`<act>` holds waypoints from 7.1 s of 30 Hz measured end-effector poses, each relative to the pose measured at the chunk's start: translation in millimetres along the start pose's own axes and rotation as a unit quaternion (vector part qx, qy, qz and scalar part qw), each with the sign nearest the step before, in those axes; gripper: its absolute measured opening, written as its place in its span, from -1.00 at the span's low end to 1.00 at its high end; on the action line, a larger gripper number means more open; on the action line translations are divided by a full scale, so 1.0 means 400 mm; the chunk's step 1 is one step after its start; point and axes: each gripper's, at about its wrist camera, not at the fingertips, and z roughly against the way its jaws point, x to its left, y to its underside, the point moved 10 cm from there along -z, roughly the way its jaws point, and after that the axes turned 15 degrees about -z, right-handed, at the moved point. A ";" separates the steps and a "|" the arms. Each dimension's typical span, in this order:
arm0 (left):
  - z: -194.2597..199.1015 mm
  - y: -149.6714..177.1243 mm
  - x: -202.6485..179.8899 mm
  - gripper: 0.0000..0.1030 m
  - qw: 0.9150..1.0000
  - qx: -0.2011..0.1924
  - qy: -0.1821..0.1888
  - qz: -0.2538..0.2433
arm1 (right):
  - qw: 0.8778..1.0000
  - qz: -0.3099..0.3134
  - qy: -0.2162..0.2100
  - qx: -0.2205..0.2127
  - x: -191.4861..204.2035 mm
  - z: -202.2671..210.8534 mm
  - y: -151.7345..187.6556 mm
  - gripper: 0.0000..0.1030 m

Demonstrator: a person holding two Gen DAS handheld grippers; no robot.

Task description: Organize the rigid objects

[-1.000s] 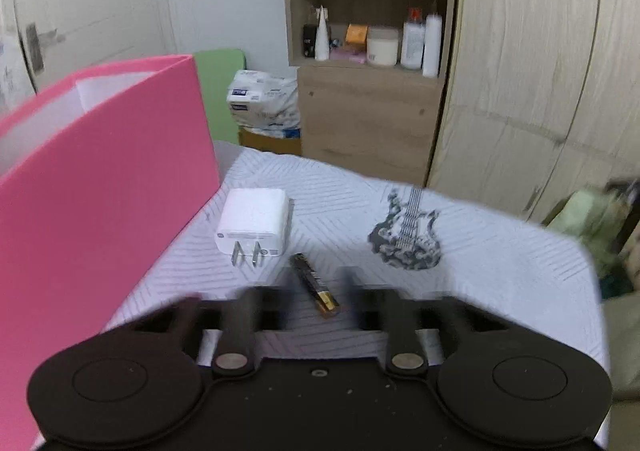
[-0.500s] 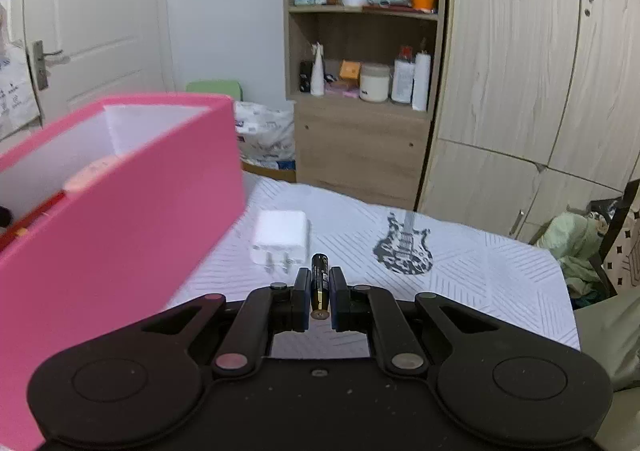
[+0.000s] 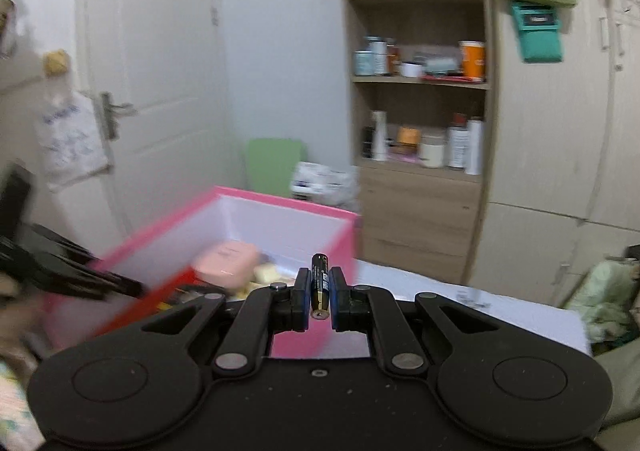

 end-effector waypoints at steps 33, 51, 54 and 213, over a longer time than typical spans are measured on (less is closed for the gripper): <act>-0.002 0.003 0.003 -0.81 1.000 -0.005 0.003 0.008 | 0.987 -0.048 -0.054 0.142 0.144 -0.150 0.033 -0.44; 0.002 0.007 0.006 -0.81 1.000 -0.011 0.002 0.012 | 0.987 -0.081 0.072 0.119 -0.204 -0.072 0.123 -0.20; 0.003 0.007 0.006 -0.81 1.000 -0.011 0.002 0.012 | 0.987 -0.058 0.072 0.129 -0.210 -0.104 0.138 -0.08; 0.163 0.029 -0.017 0.50 0.995 -0.036 -0.093 0.017 | 0.999 0.036 0.004 0.026 0.185 0.045 0.055 0.64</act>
